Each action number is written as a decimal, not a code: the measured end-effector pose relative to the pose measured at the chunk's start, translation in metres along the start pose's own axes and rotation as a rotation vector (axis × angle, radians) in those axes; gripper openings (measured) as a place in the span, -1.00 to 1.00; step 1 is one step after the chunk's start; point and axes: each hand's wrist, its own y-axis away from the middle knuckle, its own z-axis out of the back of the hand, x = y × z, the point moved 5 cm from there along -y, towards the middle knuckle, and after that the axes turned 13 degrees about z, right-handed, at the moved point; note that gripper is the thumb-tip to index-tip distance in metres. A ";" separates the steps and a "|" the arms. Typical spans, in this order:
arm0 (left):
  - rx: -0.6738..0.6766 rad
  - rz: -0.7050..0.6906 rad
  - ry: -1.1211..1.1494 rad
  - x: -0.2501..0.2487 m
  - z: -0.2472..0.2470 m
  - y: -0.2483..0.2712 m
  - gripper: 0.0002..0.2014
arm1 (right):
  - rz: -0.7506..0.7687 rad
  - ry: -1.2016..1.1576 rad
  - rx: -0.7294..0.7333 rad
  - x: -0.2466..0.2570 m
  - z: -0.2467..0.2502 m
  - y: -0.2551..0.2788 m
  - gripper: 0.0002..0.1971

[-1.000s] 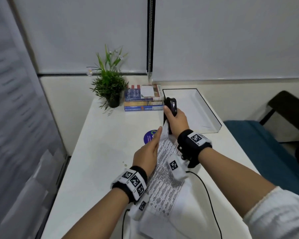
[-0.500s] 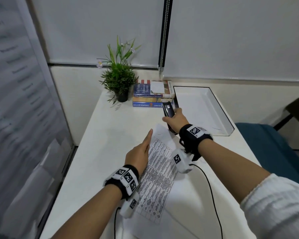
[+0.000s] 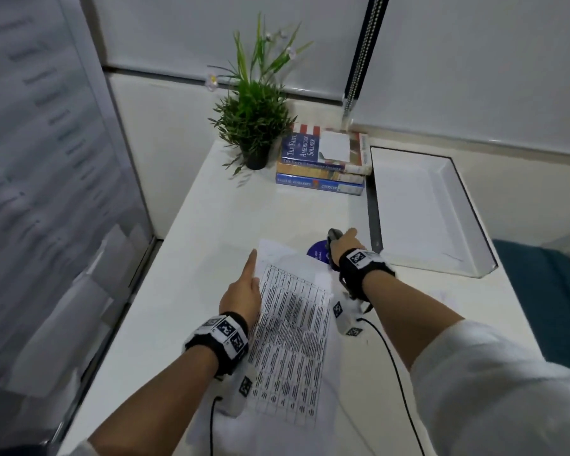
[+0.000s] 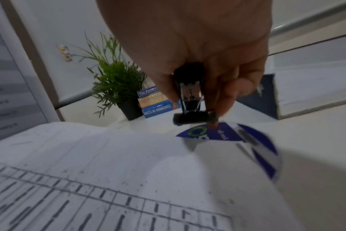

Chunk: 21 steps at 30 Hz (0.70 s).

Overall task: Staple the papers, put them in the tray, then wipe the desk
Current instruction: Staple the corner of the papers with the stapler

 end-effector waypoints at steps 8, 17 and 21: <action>0.036 0.037 -0.001 -0.002 -0.013 -0.012 -0.44 | 0.110 0.202 -0.021 0.008 -0.001 -0.062 -0.50; -0.004 0.035 0.054 -0.004 -0.016 -0.021 -0.44 | 0.182 0.286 -0.034 0.004 0.014 -0.067 -0.45; -0.032 -0.042 0.062 -0.006 -0.004 -0.010 -0.43 | 0.264 0.129 -0.177 -0.014 0.034 -0.022 -0.49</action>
